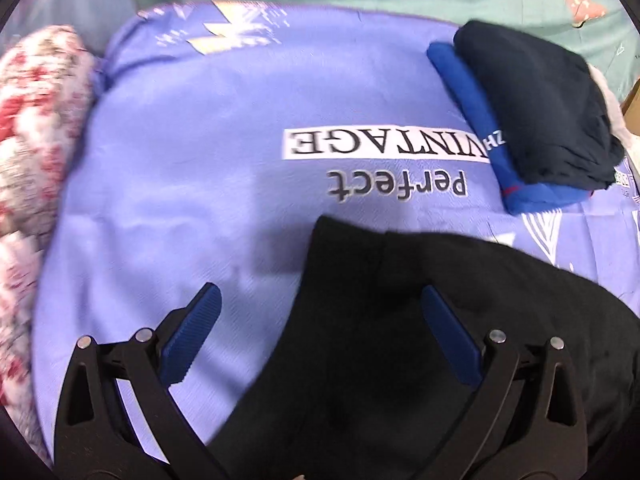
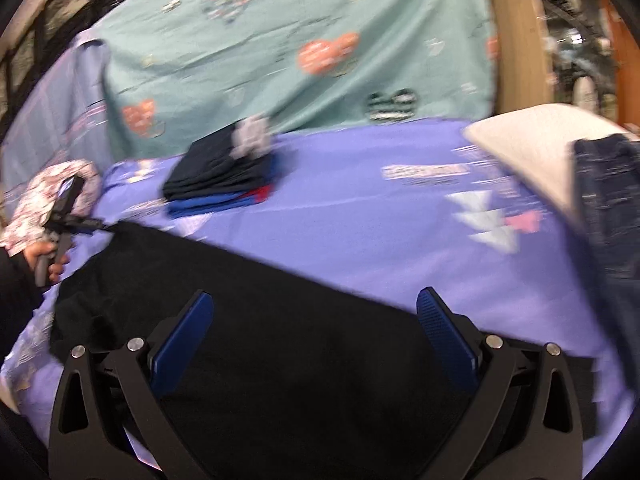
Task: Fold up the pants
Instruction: 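Grasp the black garment's edge with the left tool while the right tool grasps another edge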
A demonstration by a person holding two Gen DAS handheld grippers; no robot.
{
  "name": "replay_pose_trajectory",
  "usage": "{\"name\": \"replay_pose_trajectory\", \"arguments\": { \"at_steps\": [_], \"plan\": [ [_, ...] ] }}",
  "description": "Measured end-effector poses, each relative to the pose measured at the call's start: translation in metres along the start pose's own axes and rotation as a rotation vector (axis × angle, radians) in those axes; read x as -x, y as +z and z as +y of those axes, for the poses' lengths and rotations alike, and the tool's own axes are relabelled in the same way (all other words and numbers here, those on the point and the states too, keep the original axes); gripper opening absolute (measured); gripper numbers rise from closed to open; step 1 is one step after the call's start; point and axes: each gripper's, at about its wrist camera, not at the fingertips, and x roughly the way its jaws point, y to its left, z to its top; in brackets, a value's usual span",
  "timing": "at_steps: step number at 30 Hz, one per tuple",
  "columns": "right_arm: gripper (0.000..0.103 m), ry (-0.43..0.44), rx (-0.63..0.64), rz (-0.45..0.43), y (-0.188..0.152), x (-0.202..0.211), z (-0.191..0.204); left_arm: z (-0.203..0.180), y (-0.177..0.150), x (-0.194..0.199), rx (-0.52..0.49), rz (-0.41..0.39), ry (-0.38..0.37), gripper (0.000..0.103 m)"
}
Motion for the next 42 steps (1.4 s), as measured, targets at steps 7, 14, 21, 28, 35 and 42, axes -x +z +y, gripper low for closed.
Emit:
{"name": "replay_pose_trajectory", "arguments": {
  "at_steps": [7,14,21,28,35,42],
  "plan": [
    [0.102,-0.384,-0.220,0.119,-0.007,0.033,-0.141,-0.014,0.002,-0.013,-0.074,0.010,-0.006,0.089],
    [0.102,-0.388,-0.268,0.357,-0.037,-0.003,-0.181,-0.049,-0.012,0.018,-0.250,-0.037,0.048,0.052],
    [0.041,-0.396,-0.123,0.527,-0.051,-0.030,-0.161,-0.028,0.004,0.004,-0.124,-0.025,0.017,0.048],
    [0.016,-0.362,-0.082,0.385,-0.020,0.006,-0.145,-0.029,-0.010,0.067,-0.092,-0.167,0.013,0.038],
    [0.016,-0.303,-0.052,0.179,0.062,0.014,-0.135,0.007,0.010,0.111,0.049,-0.276,0.044,0.037],
    [0.016,-0.224,-0.011,0.264,0.141,-0.118,-0.129,0.040,0.015,0.089,0.112,-0.189,0.170,0.037]
  ]
}}
